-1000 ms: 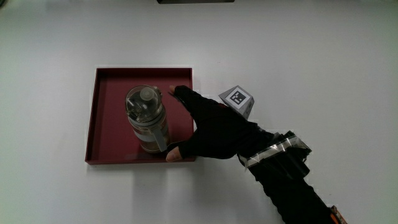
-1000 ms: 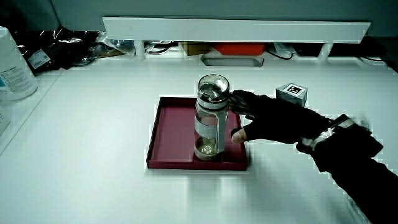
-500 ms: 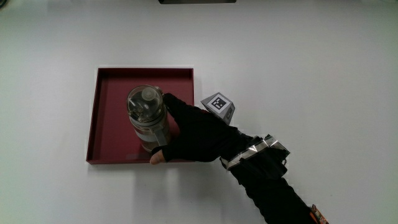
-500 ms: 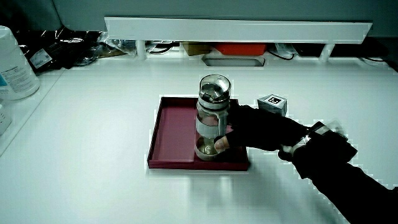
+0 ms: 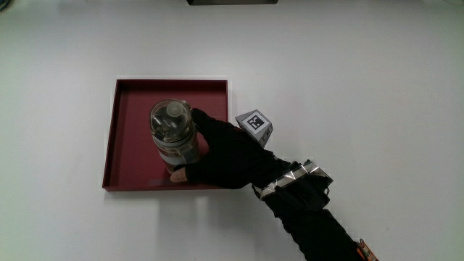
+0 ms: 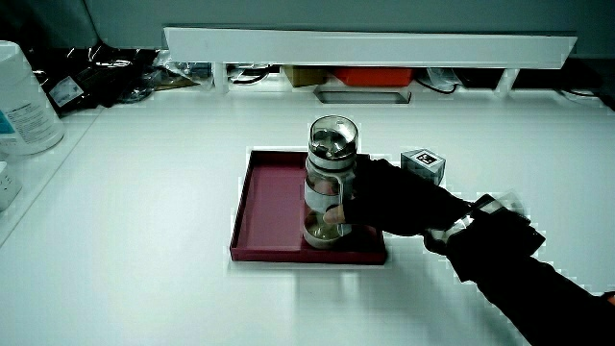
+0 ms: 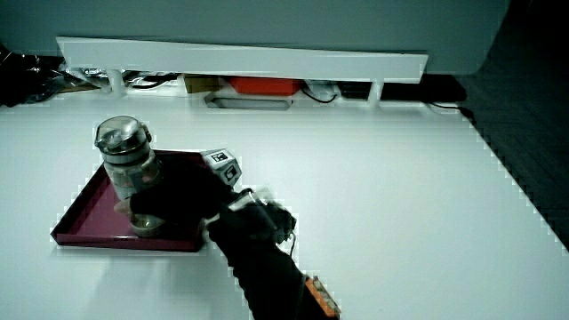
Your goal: Pick bottle
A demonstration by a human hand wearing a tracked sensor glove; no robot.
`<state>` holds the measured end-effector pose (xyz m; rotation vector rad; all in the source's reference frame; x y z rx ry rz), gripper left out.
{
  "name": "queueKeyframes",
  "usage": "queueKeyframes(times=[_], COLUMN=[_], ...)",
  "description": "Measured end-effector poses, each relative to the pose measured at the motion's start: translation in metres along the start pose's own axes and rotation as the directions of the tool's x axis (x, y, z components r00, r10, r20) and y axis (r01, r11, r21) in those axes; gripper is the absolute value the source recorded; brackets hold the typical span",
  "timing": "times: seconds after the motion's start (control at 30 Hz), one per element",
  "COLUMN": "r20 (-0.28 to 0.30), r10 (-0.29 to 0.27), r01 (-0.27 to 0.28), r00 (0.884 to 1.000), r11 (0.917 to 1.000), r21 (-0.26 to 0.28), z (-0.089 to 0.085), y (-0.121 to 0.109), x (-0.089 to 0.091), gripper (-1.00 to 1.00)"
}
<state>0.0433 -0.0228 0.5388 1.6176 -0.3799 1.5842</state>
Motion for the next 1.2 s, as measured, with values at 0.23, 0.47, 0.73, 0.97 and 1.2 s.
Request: queueKeyframes(times=[0.23,0.47,0.73,0.97,1.2], r20=[-0.020,0.004,-0.041,-0.094,-0.039], r10=[0.063,0.101,0.143,0.163,0.169], r01=[-0.062,-0.101,-0.136,-0.154,-0.164], r00=[0.998,0.995,0.989,0.982,0.985], r11=[0.9945,0.9845,0.9803,0.9832,0.9815], r21=[0.085,0.143,0.143,0.099,0.098], z=[0.000,-0.002,0.003,0.018,0.040], y=[-0.004,-0.006,-0.011,-0.032,-0.060], x=[0.003,0.003,-0.004,-0.036,-0.059], gripper=[0.59,0.91,1.00,1.00,1.00])
